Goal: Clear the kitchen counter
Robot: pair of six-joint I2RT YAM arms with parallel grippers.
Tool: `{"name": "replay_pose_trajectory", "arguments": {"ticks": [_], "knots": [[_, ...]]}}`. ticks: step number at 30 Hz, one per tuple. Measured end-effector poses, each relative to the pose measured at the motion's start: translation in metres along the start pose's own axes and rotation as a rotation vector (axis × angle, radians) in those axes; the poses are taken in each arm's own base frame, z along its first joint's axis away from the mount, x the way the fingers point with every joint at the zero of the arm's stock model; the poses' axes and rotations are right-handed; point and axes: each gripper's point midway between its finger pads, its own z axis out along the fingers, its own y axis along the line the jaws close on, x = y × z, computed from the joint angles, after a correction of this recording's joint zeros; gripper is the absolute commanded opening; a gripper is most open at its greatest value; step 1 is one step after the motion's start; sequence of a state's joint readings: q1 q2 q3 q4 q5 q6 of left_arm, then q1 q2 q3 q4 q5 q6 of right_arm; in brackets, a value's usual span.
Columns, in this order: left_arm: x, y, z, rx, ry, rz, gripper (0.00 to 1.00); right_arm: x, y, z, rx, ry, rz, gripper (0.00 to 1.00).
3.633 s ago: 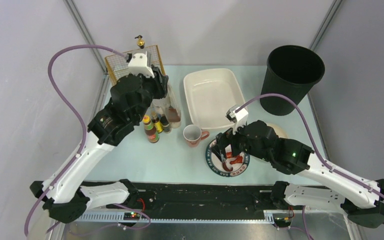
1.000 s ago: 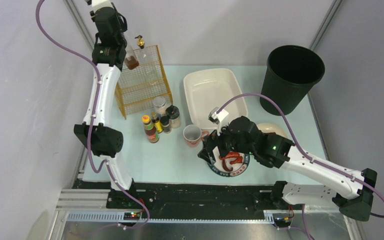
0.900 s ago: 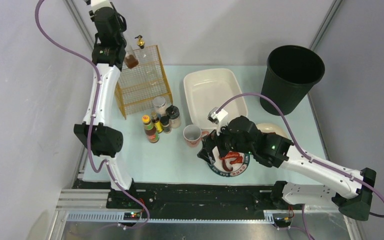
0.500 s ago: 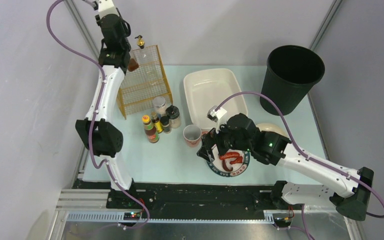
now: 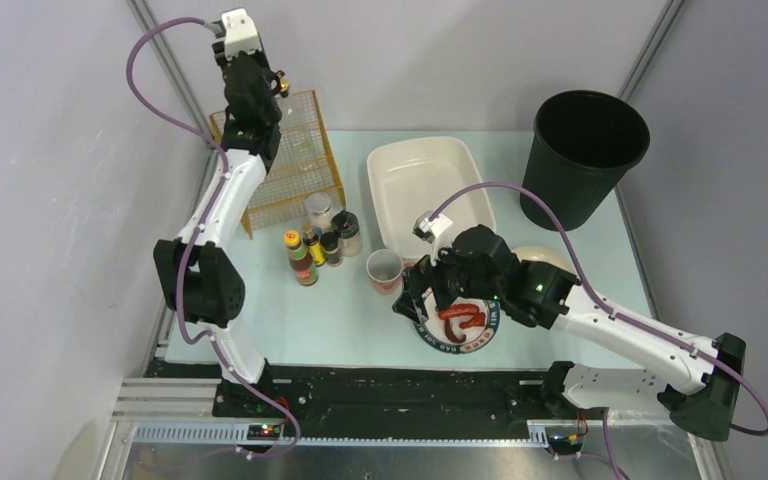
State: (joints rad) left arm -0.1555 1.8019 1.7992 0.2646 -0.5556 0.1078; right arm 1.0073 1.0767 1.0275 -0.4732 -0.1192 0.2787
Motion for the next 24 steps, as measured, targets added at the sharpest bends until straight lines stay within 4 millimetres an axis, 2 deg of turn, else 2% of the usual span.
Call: {"name": "replay_pose_trajectory", "arguments": {"ticks": [15,24], "knots": [[-0.004,-0.004,-0.025,-0.012,-0.175,0.007,0.00,0.000,0.000,0.000,-0.009,0.004,0.006,0.96],[-0.008,-0.009,-0.026,-0.038,-0.305,0.054,0.00,0.002,-0.003,0.004,-0.003,0.015,0.012,0.96]]}}
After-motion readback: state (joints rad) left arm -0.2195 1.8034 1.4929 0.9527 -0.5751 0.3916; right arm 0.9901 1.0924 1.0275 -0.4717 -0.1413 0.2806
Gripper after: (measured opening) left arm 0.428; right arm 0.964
